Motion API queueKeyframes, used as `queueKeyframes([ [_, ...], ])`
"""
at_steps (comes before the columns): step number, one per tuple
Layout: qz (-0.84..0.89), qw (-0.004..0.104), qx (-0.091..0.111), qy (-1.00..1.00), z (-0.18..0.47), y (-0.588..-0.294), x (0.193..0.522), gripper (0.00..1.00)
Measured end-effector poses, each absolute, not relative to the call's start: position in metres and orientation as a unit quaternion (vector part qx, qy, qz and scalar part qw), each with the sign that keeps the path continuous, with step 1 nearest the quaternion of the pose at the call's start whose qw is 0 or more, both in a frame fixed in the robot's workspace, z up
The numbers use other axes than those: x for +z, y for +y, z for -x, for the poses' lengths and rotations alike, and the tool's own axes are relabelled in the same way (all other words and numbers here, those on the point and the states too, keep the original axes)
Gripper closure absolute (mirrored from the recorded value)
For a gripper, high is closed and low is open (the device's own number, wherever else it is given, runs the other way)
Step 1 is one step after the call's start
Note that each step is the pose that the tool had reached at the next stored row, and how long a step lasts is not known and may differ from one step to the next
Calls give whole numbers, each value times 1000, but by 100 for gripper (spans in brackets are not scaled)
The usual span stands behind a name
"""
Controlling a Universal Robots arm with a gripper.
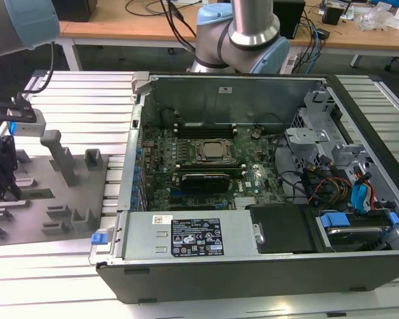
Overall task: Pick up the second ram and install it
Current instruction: 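Pick up the second ram and move it above second insertion slot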
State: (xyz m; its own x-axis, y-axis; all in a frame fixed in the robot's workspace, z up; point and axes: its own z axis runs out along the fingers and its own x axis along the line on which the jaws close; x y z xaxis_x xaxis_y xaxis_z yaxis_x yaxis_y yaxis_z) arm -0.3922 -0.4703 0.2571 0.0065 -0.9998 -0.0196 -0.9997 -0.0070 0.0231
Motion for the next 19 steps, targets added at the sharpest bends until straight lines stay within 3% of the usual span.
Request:
queueKeyframes([
  [19, -709, 1, -15, -705, 392, -470, 314, 86],
])
